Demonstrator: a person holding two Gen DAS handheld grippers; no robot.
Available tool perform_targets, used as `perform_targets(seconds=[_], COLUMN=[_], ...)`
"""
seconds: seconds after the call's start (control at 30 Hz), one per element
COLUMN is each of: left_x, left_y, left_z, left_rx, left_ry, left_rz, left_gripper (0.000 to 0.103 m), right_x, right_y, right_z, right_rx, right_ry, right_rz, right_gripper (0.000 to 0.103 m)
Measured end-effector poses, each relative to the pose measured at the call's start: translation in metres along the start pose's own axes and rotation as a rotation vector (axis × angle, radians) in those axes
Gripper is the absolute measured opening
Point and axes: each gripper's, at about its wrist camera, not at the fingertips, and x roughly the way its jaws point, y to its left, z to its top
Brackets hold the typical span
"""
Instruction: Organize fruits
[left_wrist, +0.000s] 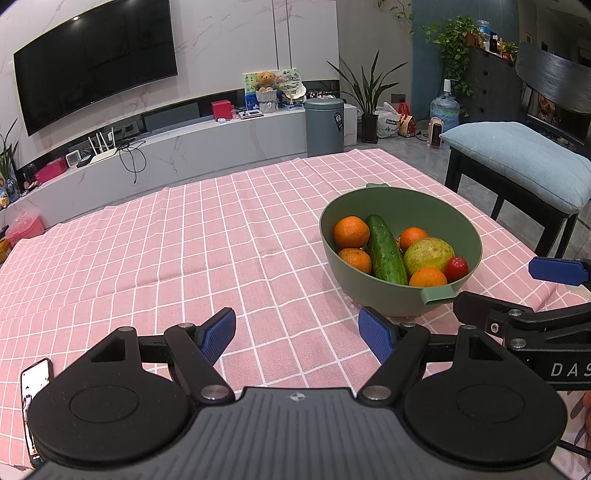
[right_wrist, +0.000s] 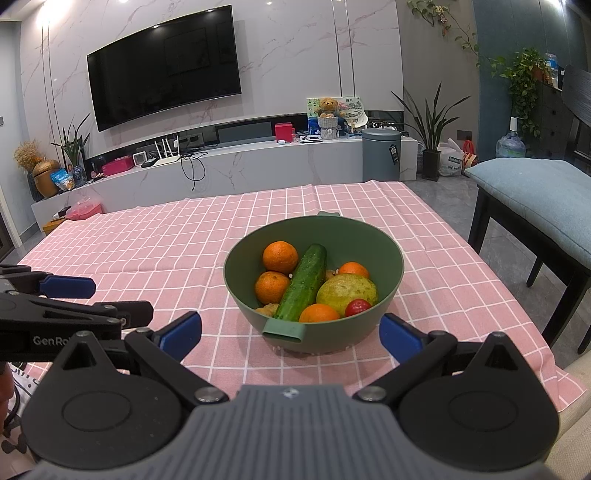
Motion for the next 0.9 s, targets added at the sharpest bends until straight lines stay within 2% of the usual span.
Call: perform_targets(seconds=[0.9], left_x=[-0.0004], left_y=[-0.0017], left_z=[-0.0011], left_rx=[0.017], left_ry=[0.010], left_rz=[-0.002], left_gripper=[0.089], right_x=[0.0002], right_y=[0.0000], right_z=[-0.0005], right_rx=[0.000], right_ry=[0.000], right_rz=[0.000], right_gripper=[0.098])
